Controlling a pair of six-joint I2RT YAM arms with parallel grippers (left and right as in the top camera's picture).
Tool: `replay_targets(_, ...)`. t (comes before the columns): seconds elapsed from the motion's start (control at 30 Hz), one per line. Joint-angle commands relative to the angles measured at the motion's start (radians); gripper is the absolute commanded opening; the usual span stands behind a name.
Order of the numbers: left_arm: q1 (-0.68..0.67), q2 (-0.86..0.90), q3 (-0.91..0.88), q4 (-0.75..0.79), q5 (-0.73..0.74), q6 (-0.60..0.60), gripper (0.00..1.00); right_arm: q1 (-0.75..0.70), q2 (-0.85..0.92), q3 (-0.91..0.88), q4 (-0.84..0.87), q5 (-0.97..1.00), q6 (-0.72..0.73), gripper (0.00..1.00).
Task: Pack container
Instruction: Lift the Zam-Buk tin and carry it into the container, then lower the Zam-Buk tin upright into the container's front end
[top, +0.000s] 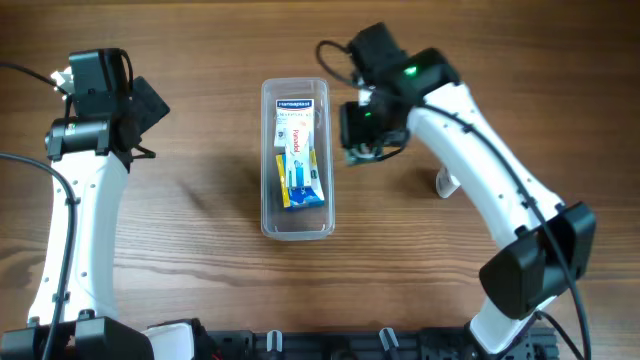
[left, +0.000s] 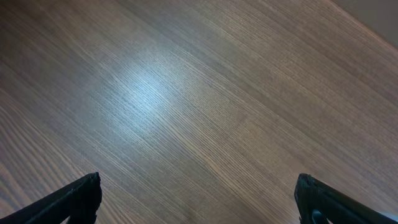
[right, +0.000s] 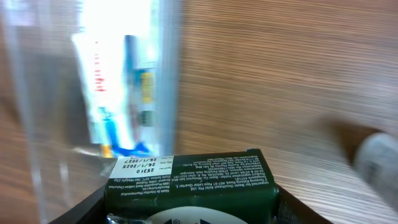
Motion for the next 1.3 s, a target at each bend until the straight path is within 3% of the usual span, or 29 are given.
replay_targets(0.0, 0.005, -0.008, 0.015, -0.001, -0.009, -0.002, 1.0, 0.09, 0.007, 0.023, 0.039, -0.009, 0.108, 0.45)
replay_targets(0.4, 0.005, -0.008, 0.015, -0.001, -0.01, -0.002, 1.0, 0.298, 0.008, 0.009, 0.095, 0.117, 0.216, 0.45)
replay_targets(1.27, 0.005, -0.008, 0.015, 0.0, -0.009, -0.002, 1.0, 0.388, 0.139, -0.078, 0.142, 0.09, 0.262, 0.45)
